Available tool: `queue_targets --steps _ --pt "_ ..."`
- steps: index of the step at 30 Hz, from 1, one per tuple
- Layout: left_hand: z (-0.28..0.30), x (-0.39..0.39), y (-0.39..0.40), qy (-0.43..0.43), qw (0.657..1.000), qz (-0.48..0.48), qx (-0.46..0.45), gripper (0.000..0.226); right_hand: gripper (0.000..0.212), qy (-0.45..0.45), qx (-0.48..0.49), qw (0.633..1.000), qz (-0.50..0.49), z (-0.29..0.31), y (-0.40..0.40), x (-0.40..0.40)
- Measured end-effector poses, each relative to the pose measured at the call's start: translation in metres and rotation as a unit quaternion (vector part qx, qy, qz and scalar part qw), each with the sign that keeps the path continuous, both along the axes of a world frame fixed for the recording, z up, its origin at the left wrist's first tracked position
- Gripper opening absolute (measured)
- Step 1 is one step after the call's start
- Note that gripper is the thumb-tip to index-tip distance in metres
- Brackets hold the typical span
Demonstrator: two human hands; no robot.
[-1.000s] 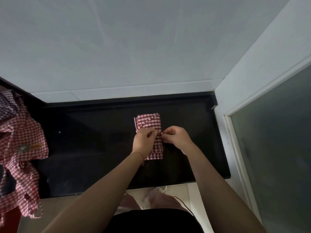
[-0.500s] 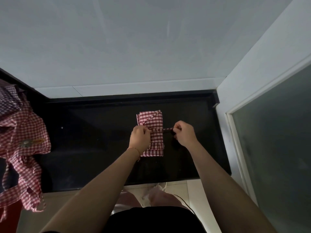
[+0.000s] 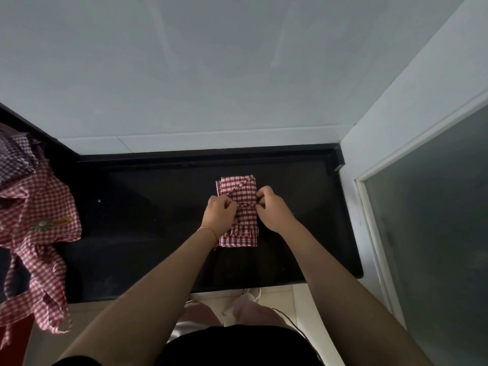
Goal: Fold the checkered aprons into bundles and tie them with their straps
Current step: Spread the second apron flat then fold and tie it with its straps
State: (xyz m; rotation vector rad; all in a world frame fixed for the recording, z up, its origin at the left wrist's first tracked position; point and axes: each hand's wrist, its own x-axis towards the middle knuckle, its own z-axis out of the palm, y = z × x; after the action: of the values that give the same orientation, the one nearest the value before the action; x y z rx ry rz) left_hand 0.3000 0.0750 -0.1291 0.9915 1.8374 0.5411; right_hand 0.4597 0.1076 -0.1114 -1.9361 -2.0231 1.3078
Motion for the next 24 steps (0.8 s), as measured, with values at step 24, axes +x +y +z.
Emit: queue_targets --steps 24 --pt "0.033 0.010 0.009 -0.067 0.995 -0.059 0.051 0.010 0.009 0.056 0.089 0.994 -0.019 0.005 -0.008 -0.016"
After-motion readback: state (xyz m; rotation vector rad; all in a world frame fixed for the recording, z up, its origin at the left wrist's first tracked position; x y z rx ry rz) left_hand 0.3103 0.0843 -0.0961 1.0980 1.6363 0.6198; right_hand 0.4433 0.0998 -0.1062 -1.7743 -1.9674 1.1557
